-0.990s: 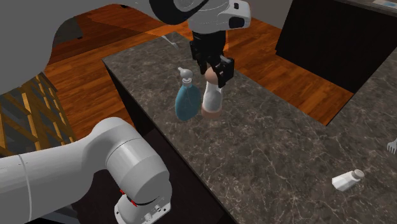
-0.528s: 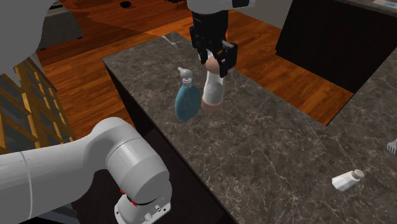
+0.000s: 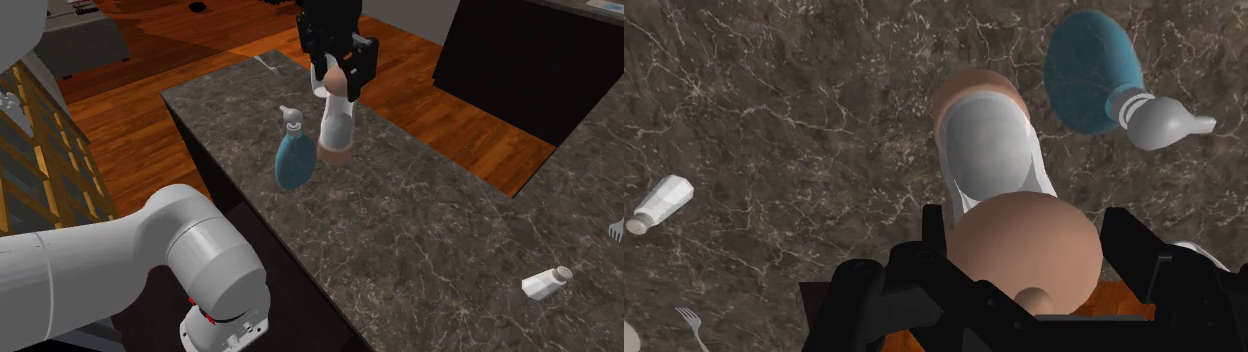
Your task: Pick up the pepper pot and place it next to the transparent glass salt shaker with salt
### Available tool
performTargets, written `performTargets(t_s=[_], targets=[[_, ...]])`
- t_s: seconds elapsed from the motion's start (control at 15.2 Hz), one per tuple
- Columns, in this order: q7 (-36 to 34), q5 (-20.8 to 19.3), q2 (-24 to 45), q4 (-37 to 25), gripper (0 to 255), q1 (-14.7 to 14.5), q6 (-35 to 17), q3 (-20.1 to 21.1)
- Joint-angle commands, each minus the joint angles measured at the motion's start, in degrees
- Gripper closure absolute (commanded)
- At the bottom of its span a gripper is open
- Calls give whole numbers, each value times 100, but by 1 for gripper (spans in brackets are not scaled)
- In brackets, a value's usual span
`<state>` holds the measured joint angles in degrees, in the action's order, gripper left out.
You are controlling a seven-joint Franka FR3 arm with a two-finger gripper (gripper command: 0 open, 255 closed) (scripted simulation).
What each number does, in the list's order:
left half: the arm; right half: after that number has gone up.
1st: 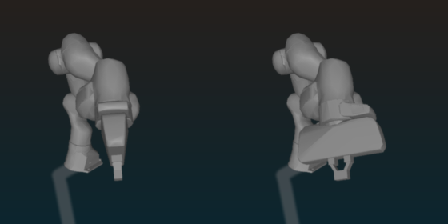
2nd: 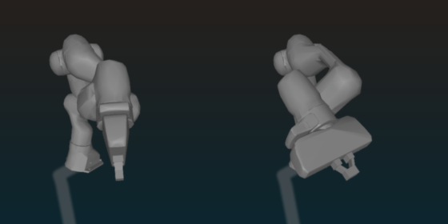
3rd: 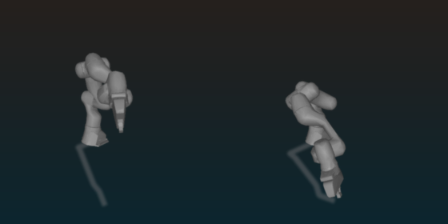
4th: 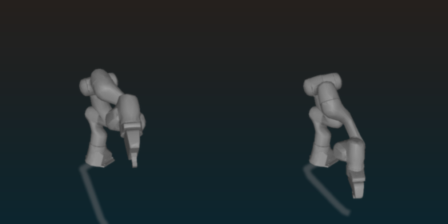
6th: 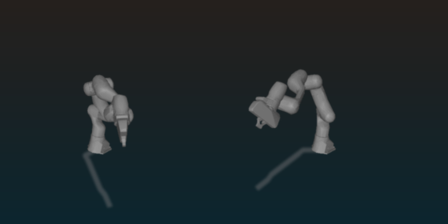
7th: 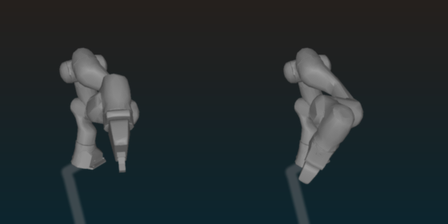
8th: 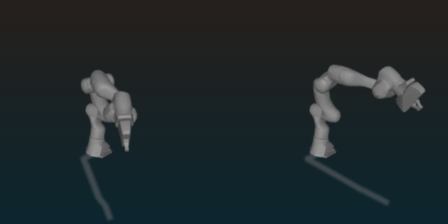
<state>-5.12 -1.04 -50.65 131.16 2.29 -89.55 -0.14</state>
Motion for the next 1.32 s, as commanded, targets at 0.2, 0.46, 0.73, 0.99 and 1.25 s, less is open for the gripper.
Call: performTargets(t_s=[0.2, 0.46, 0.73, 0.99, 1.25], targets=[[532, -320, 179, -188, 255, 123, -11, -531], [1066, -607, 424, -383, 255, 224, -102, -1065], [1597, -840, 763, -677, 255, 284, -206, -1603], [2136, -995, 1191, -1070, 255, 296, -312, -2151], [2696, -1047, 1709, -1564, 255, 256, -410, -2725]])
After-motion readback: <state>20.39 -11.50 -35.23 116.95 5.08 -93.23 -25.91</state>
